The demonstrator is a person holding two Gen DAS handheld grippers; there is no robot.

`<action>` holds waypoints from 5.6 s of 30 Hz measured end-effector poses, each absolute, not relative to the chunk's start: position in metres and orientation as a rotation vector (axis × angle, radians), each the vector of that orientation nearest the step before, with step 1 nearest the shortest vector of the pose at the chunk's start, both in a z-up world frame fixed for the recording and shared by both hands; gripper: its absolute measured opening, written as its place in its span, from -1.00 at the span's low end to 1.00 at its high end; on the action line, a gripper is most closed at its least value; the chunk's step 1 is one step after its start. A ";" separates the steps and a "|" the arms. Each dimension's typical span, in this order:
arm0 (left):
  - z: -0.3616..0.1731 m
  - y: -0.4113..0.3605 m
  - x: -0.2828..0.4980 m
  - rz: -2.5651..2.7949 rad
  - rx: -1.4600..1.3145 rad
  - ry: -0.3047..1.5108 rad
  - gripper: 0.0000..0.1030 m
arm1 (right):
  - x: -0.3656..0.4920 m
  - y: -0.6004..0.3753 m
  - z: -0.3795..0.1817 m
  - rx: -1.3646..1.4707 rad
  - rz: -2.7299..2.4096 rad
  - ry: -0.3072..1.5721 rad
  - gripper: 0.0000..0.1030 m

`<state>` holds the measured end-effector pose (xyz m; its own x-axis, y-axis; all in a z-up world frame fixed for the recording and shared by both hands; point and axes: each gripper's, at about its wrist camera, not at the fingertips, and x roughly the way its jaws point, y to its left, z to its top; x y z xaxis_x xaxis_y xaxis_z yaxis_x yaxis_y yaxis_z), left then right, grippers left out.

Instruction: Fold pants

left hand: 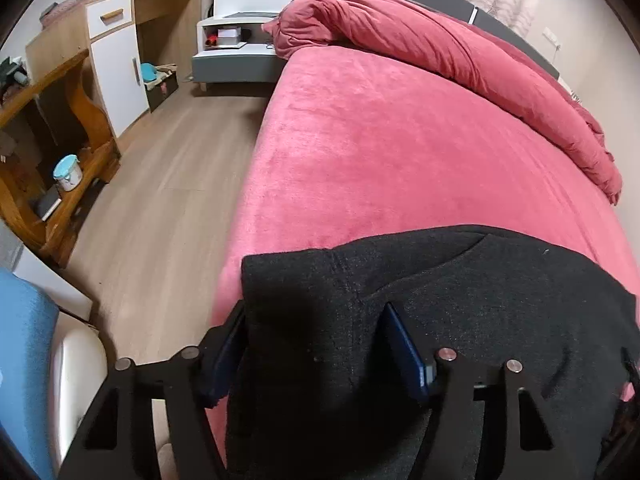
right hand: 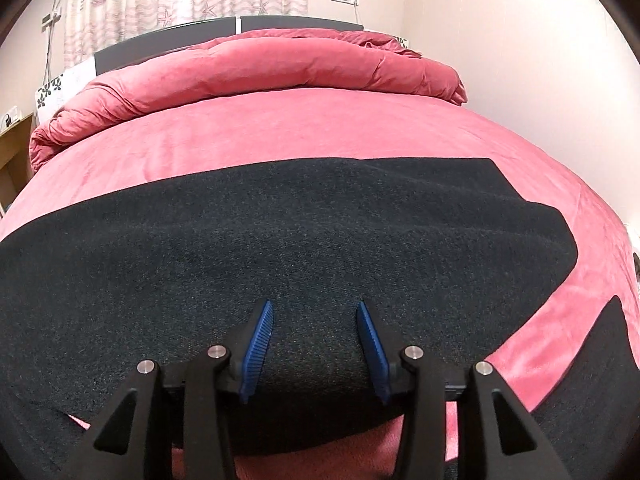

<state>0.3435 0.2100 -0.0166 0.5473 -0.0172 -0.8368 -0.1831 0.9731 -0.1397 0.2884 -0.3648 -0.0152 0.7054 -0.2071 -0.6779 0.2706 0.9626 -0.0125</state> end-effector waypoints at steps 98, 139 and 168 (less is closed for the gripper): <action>0.007 0.252 0.070 -0.055 -0.734 0.821 0.00 | 0.007 -0.622 -0.031 1.143 -0.543 0.565 -0.83; 0.059 0.256 0.102 -0.252 -0.597 0.903 0.30 | -0.010 -0.641 -0.041 1.237 -0.442 0.603 -0.81; 0.143 0.258 0.137 -0.312 -0.561 0.857 -0.57 | 0.048 -0.638 0.109 1.062 -0.348 0.475 -0.89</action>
<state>0.1372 0.2579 0.1433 0.6223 -0.4741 -0.6229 0.0371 0.8127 -0.5815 0.0484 -0.6379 0.1089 0.8470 -0.0460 -0.5296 0.4913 0.4482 0.7468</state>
